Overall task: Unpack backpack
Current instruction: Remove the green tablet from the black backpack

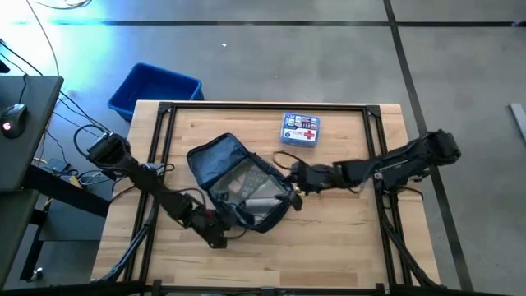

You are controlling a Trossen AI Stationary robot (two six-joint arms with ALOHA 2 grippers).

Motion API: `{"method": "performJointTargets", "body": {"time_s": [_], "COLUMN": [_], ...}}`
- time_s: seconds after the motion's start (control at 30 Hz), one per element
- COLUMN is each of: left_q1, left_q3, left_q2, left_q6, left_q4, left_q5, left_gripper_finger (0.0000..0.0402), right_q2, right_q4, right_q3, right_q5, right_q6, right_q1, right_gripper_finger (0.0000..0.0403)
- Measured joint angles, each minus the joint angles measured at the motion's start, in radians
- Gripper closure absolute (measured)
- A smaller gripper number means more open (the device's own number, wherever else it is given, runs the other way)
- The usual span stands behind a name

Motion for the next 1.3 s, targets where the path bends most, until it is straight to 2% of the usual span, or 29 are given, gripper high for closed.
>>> {"method": "performJointTargets", "body": {"time_s": [0.13,0.27,0.37,0.53,0.7,0.9,1.03,1.27,1.3], "left_q1": [0.0,0.0,0.002,0.021,0.047,0.06,0.058,0.043,0.039], "left_q3": [0.0,0.0,0.0,0.0,0.0,0.0,0.0,0.0,0.0], "left_q2": [0.073,0.133,0.163,0.183,0.182,0.183,0.183,0.165,0.158], "left_q6": [0.015,-0.001,-0.005,-0.038,-0.065,-0.079,-0.082,-0.126,-0.135], "left_q4": [0.035,0.029,0.017,0.008,0.003,-0.002,-0.002,-0.047,-0.06], "left_q5": [0.014,0.017,0.017,0.026,0.05,0.008,0.013,0.009,0.004], "left_gripper_finger": [0.0401,0.0401,0.0401,0.0401,0.0401,0.0401,0.0401,0.0401,0.0401], "right_q2": [0.117,0.238,0.311,0.373,0.376,0.391,0.408,0.379,0.361], "right_q4": [-0.29,-0.417,-0.427,-0.399,-0.355,-0.293,-0.273,-0.256,-0.258], "right_q3": [0.186,0.318,0.358,0.372,0.369,0.371,0.37,0.371,0.371], "right_q5": [-0.079,-0.183,-0.295,-0.38,-0.412,-0.455,-0.444,-0.45,-0.442], "right_q6": [-0.021,-0.049,-0.048,-0.052,-0.068,-0.068,-0.055,-0.047,-0.054], "right_q1": [-0.088,-0.159,-0.189,-0.19,-0.159,-0.126,-0.12,-0.123,-0.123], "right_gripper_finger": [0.0048,0.0057,0.007,0.0089,0.01,0.0124,0.0184,0.0371,0.0384]}}
